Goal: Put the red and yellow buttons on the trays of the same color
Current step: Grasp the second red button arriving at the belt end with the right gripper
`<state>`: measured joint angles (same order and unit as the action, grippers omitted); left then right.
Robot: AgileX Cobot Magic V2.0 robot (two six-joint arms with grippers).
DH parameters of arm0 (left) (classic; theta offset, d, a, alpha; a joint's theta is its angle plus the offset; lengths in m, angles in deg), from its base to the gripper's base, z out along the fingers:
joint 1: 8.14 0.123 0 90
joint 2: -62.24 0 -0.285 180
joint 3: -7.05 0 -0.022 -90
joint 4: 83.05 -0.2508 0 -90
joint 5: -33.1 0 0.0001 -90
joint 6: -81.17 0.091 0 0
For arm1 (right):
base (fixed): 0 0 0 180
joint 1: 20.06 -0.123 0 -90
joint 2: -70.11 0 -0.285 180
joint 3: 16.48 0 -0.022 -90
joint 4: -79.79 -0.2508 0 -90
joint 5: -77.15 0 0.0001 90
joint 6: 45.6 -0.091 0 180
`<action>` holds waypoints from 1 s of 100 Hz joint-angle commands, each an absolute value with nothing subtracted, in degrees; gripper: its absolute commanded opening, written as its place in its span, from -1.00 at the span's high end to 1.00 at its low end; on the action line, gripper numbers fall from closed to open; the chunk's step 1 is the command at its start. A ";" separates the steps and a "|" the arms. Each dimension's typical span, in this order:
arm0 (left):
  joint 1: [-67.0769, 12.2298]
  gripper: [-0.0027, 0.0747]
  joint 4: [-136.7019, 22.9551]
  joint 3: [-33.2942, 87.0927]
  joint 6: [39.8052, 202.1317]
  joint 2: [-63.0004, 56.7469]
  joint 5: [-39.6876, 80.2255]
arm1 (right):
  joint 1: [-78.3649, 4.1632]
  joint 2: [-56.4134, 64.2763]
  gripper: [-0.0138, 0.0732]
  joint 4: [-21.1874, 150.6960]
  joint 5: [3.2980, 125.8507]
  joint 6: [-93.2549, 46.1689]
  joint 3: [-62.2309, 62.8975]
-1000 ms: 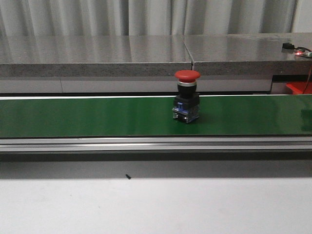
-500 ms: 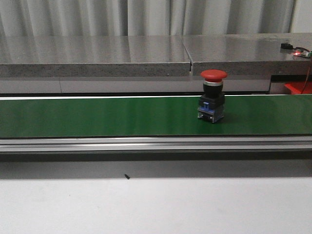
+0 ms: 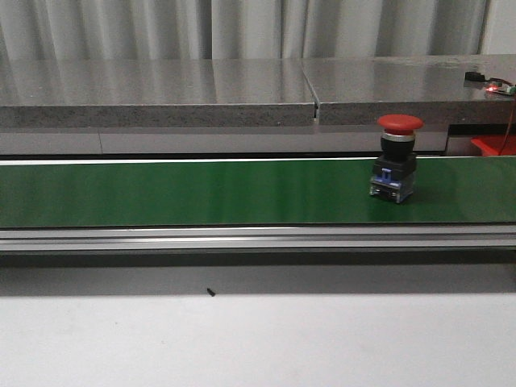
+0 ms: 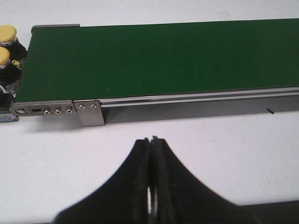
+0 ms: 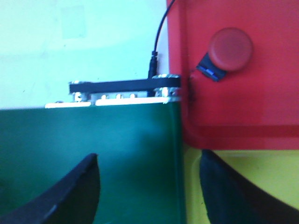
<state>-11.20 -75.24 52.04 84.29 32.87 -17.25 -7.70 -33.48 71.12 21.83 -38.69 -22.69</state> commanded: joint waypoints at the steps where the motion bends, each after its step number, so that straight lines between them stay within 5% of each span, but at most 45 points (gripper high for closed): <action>1: -11.73 0.98 -74.55 50.47 84.17 32.40 -13.75 | -8.69 -27.42 -0.39 70.47 24.16 -37.92 -21.17; 24: -11.73 0.98 -74.55 50.47 84.17 32.40 -13.75 | -11.17 -21.16 -0.44 68.34 21.49 -34.67 -17.81; 43: -11.73 0.98 -74.55 50.47 84.17 32.40 -13.75 | -13.06 -20.40 -0.71 57.60 17.71 -25.82 -17.81; 100: -11.73 0.98 -74.55 50.47 84.17 32.40 -13.75 | -20.22 -30.59 -0.70 63.99 19.25 -23.09 -17.81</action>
